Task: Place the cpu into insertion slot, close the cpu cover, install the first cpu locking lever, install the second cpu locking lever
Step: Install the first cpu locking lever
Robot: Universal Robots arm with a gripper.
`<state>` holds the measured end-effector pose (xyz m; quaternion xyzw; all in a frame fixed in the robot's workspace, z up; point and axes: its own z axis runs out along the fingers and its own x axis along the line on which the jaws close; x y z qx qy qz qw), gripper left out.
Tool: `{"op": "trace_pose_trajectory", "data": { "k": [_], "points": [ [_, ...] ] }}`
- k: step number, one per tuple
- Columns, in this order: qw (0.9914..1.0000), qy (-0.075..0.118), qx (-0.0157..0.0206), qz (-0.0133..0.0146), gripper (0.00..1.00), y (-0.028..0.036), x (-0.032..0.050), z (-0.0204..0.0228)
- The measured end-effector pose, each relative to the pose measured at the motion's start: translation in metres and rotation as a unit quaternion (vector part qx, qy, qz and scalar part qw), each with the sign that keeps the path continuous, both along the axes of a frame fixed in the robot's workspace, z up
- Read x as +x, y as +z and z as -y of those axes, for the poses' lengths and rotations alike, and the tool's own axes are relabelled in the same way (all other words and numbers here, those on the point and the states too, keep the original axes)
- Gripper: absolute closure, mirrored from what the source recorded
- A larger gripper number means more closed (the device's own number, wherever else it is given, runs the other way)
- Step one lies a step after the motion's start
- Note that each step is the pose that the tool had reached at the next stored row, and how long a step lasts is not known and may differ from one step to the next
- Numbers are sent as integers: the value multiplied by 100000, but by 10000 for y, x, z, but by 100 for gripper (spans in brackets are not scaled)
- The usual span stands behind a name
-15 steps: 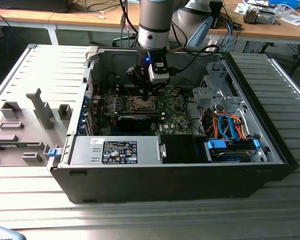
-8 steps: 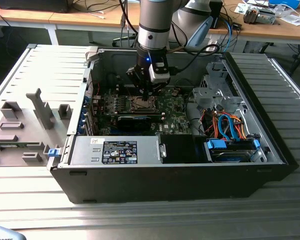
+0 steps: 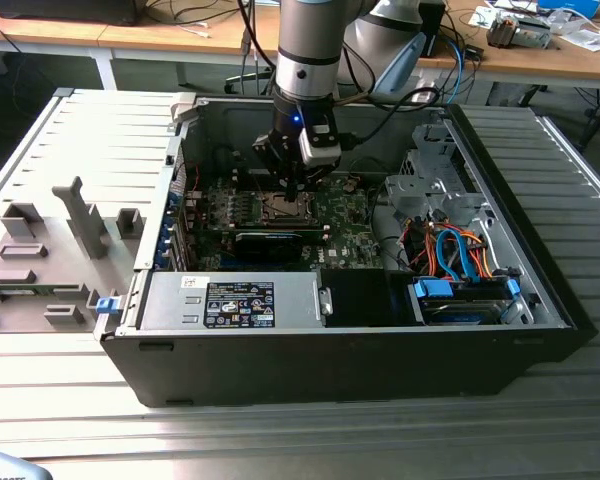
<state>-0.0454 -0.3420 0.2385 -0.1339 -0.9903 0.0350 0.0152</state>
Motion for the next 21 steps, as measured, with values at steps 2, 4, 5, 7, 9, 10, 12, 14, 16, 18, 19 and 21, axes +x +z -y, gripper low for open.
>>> {"op": "trace_pose_trajectory", "data": {
  "k": [2,4,5,7,9,10,12,14,16,18,19,21],
  "points": [
    [99999,334,2,2,89,0,0,0],
    [99998,649,0,1,89,0,0,0],
    [99996,882,0,0,89,0,0,0],
    [99987,1638,3,3,89,0,0,0],
    [99980,1976,7,1,89,0,0,0],
    [99976,2210,18,1,89,0,0,0],
    [99960,2691,913,20,89,0,-1,0],
    [99925,2706,2777,77,89,-1,0,0],
    [99842,3101,4693,108,89,0,0,0],
    [99780,4340,5011,68,89,-1,0,-1],
    [99764,4698,5013,45,89,-1,0,0],
    [99732,5343,5006,9,89,0,0,0]
  ]
}}
